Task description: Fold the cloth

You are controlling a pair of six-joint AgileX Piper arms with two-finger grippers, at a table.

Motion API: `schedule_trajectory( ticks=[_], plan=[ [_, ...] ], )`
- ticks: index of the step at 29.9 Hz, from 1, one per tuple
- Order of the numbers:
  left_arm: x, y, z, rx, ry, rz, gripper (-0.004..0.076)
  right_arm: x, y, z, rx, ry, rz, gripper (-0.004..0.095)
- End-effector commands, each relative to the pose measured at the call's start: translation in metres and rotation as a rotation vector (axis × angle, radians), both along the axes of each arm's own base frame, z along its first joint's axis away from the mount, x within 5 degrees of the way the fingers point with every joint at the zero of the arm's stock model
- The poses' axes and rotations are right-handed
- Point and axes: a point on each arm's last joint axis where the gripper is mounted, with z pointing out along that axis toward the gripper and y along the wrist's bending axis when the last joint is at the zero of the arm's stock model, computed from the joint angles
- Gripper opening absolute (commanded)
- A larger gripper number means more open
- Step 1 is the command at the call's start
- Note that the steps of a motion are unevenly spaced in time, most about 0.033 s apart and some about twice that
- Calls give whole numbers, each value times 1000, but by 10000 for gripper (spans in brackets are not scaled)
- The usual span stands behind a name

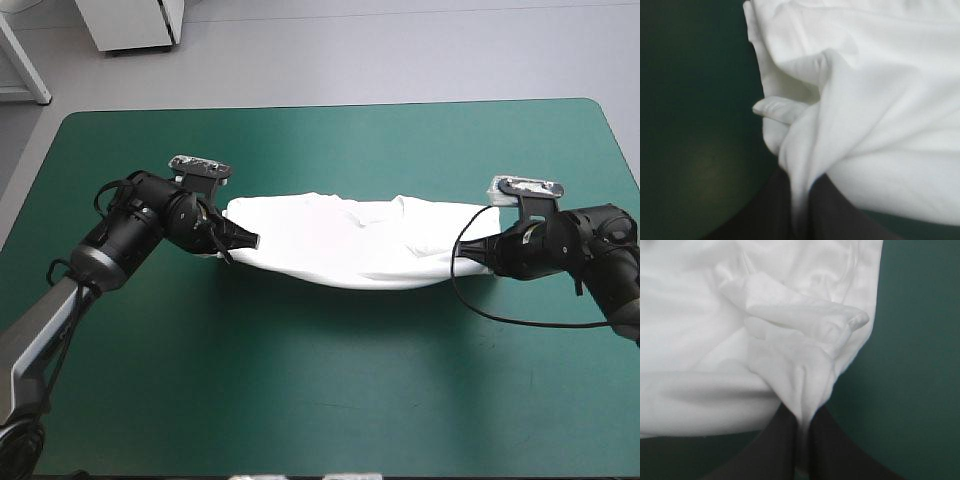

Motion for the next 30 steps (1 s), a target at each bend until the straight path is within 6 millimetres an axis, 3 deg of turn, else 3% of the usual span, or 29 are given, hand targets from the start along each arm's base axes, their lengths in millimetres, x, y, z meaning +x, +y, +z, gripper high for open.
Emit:
schedule_trajectory(
  ticks=[1,9,16,24,30],
  plan=[
    [16,-2,23,1,-133,-5,-9,13,-6,24,-22,-143,-22,-17],
    [66,-14,24,59,-216,-6,-9,69,-18,22,-37,-164,-72,-17],
    [111,-16,7,73,-212,28,-9,116,-22,15,-44,-156,-53,-17],
    [150,-23,-27,66,-189,30,-9,166,-15,-17,-13,-99,-55,-17],
    [163,-28,-63,54,-103,36,-9,185,-11,-53,14,9,-55,-17]
  ],
)
